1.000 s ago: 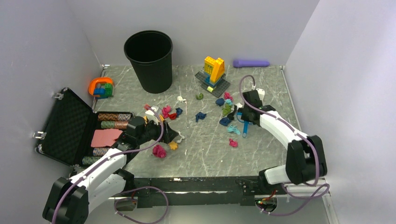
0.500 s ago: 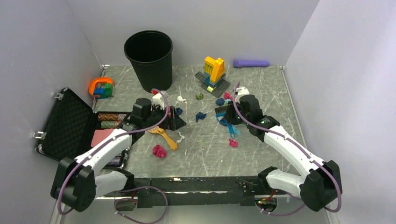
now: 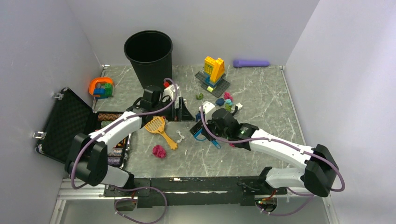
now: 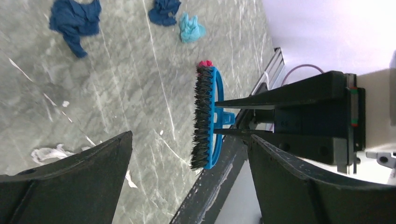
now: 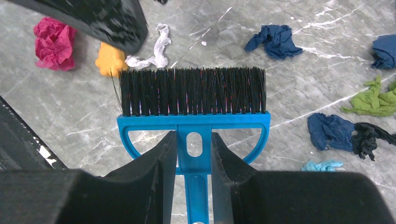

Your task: Sweep away the paper scraps from the table

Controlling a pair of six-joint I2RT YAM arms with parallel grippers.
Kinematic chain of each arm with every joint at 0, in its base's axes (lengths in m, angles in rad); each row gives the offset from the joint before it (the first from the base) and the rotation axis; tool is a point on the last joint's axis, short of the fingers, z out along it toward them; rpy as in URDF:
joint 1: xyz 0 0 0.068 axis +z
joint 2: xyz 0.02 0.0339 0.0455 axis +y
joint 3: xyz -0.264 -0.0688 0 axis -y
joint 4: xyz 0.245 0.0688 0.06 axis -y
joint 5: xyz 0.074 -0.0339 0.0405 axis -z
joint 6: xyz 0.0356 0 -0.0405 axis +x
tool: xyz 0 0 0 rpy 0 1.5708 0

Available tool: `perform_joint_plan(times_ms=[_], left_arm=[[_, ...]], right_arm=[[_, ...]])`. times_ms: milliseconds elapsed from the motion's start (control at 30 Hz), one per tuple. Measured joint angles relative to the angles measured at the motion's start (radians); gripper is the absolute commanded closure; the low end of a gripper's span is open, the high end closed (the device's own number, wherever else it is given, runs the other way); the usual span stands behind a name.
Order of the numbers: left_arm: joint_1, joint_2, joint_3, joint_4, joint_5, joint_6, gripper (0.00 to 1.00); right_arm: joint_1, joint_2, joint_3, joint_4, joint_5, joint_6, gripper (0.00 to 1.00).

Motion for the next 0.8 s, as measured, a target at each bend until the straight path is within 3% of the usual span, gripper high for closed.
perform_joint_plan(times_ms=[133,400,600,733,800], left_arm=[[-0.016,0.048,0.015,-0.04,0.024,0.001,0.07],[-0.055,0.118,0.052,-0.069,0.058,0.0,0.28],[-0.094,0.168,0.076,-0.081,0.061,0.0,0.6],[-0.103,0.19,0.076,-0.081,0.071,-0.002,0.73],[-0.104,0.193,0.076,-0.072,0.087,-0.006,0.97]], right_arm=[[0.04,0.037,0.011,0.008,0.035,-0.021,0.89],[0.101,0.063,0.041,0.025,0.068,-0.056,0.89],[0.122,0.071,0.047,0.03,0.079,-0.072,0.9],[0.126,0.073,0.047,0.029,0.087,-0.074,0.9],[0.127,0.075,0.047,0.029,0.09,-0.074,0.85]])
